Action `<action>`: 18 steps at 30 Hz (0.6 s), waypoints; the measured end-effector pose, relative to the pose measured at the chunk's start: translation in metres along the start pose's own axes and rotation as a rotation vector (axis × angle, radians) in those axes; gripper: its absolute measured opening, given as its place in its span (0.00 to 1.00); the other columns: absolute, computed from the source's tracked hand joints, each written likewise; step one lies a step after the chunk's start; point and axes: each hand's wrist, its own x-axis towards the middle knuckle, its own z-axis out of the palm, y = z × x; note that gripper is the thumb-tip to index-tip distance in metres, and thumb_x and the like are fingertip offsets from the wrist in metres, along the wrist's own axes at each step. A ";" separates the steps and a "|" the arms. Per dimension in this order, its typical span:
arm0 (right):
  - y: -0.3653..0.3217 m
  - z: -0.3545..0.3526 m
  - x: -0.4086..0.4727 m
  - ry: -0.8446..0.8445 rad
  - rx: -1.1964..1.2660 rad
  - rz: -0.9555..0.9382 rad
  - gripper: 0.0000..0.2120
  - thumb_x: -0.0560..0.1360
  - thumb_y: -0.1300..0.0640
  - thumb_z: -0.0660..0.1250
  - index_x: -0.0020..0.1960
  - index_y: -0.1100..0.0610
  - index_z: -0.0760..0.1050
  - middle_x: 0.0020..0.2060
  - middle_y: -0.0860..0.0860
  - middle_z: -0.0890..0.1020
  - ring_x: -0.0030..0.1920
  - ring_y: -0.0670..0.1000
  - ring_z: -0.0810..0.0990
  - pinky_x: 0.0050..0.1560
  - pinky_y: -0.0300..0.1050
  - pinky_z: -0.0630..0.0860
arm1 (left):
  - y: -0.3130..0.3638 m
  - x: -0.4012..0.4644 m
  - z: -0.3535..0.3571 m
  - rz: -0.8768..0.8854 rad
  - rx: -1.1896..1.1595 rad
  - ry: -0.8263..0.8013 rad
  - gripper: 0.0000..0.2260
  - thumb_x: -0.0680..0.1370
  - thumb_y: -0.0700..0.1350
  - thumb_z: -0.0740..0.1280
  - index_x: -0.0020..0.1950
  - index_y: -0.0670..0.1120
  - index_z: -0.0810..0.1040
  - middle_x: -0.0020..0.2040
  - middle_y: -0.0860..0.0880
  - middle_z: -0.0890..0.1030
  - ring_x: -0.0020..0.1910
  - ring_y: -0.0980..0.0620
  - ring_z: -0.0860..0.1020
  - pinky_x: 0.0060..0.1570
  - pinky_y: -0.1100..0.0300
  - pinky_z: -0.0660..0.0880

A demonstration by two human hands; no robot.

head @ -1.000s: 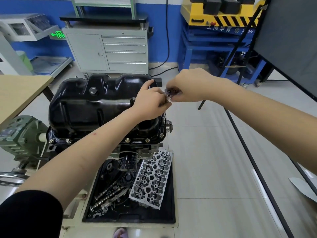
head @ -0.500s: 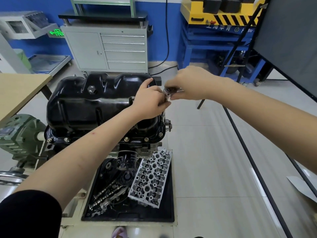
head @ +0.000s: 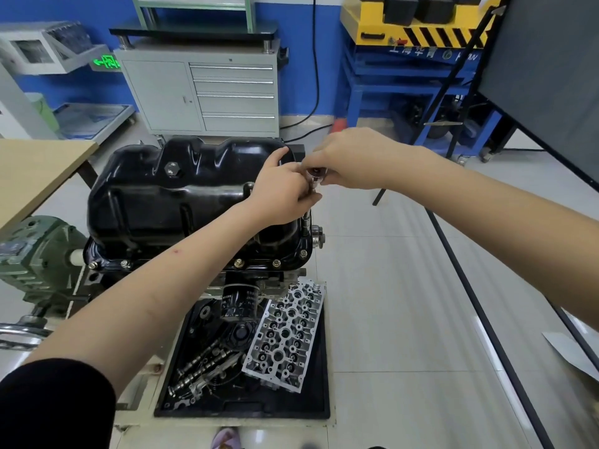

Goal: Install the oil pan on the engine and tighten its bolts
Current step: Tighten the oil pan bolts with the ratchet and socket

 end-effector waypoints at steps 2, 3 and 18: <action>0.000 -0.003 0.003 0.008 0.002 0.021 0.13 0.76 0.50 0.62 0.56 0.56 0.72 0.40 0.51 0.72 0.44 0.56 0.73 0.37 0.47 0.67 | 0.000 -0.001 -0.001 0.001 0.005 0.009 0.14 0.76 0.47 0.64 0.39 0.38 0.82 0.42 0.45 0.83 0.54 0.50 0.76 0.71 0.53 0.46; 0.000 -0.003 0.004 0.010 0.000 0.052 0.15 0.75 0.46 0.62 0.52 0.57 0.74 0.36 0.50 0.70 0.41 0.56 0.71 0.35 0.45 0.66 | 0.000 -0.001 0.000 0.000 0.002 0.015 0.14 0.77 0.47 0.63 0.39 0.39 0.82 0.41 0.45 0.82 0.55 0.50 0.76 0.71 0.53 0.46; -0.002 -0.003 0.003 0.009 0.055 0.090 0.15 0.74 0.45 0.62 0.44 0.58 0.74 0.29 0.49 0.65 0.35 0.53 0.69 0.31 0.42 0.63 | 0.000 -0.003 0.001 0.018 -0.018 0.032 0.12 0.76 0.45 0.64 0.40 0.39 0.82 0.45 0.45 0.83 0.55 0.49 0.77 0.71 0.51 0.48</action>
